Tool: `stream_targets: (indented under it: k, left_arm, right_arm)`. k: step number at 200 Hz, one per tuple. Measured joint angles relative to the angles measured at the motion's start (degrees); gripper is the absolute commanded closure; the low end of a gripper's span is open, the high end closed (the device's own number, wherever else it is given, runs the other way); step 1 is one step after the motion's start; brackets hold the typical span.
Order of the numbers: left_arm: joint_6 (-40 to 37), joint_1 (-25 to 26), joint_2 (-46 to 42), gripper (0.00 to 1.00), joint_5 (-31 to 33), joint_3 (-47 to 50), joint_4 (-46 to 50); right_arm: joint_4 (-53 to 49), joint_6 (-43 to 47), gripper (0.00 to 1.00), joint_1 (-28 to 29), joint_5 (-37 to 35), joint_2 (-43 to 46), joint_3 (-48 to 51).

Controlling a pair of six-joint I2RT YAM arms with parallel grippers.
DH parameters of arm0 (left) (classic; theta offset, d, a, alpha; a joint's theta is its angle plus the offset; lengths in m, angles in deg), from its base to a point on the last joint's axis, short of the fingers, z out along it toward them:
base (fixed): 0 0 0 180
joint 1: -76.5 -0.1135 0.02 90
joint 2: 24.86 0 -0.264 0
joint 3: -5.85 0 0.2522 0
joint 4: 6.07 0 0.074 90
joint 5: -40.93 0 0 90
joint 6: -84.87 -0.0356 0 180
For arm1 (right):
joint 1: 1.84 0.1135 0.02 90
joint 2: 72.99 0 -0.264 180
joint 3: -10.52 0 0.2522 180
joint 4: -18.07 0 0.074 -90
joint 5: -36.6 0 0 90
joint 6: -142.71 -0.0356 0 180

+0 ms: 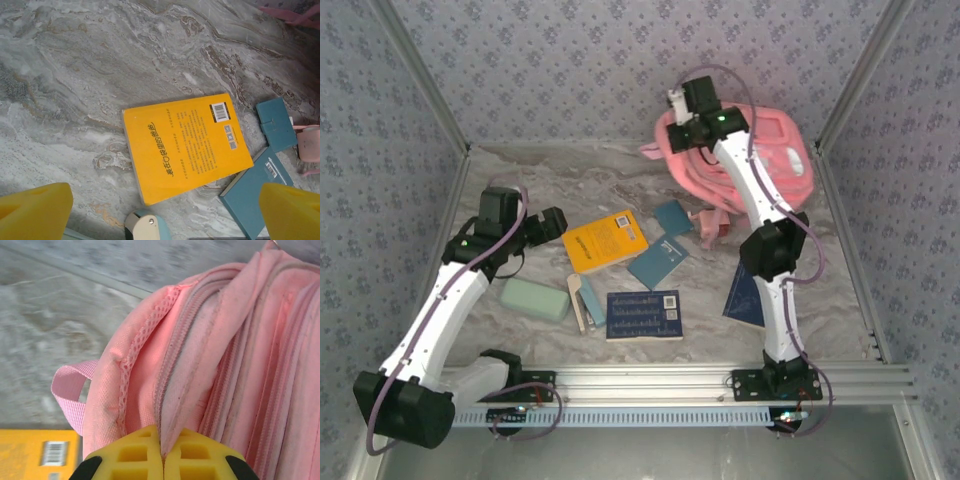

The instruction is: Pack books, pencil case, and school supplies into a backpack

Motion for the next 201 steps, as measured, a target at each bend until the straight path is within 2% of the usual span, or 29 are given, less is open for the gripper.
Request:
stream_targets:
  k: [63, 89, 110, 134, 165, 181, 201]
  left_arm:
    - [1.9, -2.2, -0.4, 0.04, 2.1, 0.0, 0.2]
    - [3.0, -3.1, -1.2, 0.04, 4.2, 0.0, 0.6]
    - [4.0, -4.0, -2.0, 0.04, 7.6, -0.1, 2.6]
    - [5.3, -4.2, -3.8, 0.04, 14.5, -0.9, 6.5]
    - [5.8, -3.3, -7.0, 0.05, 21.6, -2.7, 8.8]
    - [5.3, -2.1, -7.4, 0.07, 21.9, -2.7, 8.7]
    - [3.3, -0.5, -6.5, 0.09, 19.4, -2.7, 7.1]
  right_arm:
    - [2.3, 11.6, 1.00, 13.0, 3.5, 0.3, -2.7]
    - [2.5, 19.7, 1.00, 16.4, 4.4, 3.2, 2.1]
    - [5.1, 28.5, 1.00, 19.8, 3.0, 9.3, 13.4]
    - [12.3, 38.3, 1.00, 25.0, 1.3, 20.2, 34.4]
    - [18.6, 44.7, 1.00, 28.7, 1.6, 32.7, 53.5]
    - [21.4, 45.6, 1.00, 29.9, 0.0, 40.2, 61.7]
    - [23.4, 45.0, 1.00, 32.9, -5.5, 47.9, 69.7]
